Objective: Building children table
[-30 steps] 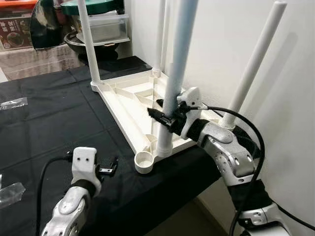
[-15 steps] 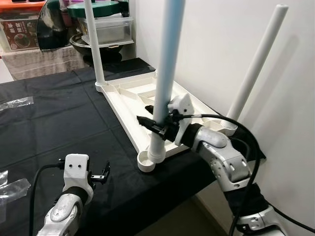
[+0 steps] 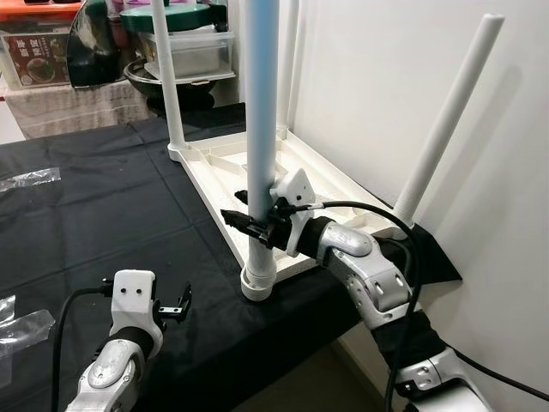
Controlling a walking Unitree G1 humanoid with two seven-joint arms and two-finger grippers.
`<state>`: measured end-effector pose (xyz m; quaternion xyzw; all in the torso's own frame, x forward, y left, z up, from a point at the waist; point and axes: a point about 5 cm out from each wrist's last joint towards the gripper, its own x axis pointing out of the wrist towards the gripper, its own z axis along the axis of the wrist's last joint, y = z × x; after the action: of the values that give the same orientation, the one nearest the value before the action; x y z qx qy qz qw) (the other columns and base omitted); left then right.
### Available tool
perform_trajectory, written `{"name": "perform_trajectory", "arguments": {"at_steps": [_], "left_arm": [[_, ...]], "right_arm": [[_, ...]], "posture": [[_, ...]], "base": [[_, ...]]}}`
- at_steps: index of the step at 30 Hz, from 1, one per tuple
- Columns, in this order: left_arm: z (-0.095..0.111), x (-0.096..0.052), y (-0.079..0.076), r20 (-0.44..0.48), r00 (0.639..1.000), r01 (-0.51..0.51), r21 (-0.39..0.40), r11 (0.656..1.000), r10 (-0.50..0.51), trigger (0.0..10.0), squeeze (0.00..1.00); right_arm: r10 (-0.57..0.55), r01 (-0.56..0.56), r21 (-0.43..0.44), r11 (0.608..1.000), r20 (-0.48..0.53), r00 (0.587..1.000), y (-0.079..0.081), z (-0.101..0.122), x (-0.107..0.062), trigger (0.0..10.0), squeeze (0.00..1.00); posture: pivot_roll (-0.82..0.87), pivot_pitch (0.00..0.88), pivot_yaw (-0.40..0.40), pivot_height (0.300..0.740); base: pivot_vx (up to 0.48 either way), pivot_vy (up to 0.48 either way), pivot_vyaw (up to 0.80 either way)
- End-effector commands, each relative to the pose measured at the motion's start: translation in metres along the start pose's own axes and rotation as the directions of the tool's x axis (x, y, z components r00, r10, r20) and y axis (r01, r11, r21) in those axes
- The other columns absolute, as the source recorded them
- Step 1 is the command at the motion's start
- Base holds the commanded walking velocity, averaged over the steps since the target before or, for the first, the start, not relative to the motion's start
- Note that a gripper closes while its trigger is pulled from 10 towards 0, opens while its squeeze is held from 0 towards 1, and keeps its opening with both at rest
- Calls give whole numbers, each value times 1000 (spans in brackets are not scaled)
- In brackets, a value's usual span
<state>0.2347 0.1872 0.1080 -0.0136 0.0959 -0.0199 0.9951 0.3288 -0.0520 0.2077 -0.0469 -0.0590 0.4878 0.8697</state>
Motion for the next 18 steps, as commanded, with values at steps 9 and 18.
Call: {"name": "perform_trajectory", "arguments": {"at_steps": [9, 18], "left_arm": [[-3, -1, -4, -15, 1000, -1, 0, 1000, 1, 10000, 0], [-3, -1, -5, -18, 1000, 11, 0, 1000, -11, 10000, 0]], "right_arm": [[-126, 130, 51, 990, -68, 990, -30, -15, -3, 10000, 0], [-177, 184, 97, 978, -78, 981, -36, -23, -9, 10000, 0]], "posture": [[89, 0, -102, 740], [88, 0, -97, 740]], "base": [[0, 0, 0], [0, 0, 0]]}}
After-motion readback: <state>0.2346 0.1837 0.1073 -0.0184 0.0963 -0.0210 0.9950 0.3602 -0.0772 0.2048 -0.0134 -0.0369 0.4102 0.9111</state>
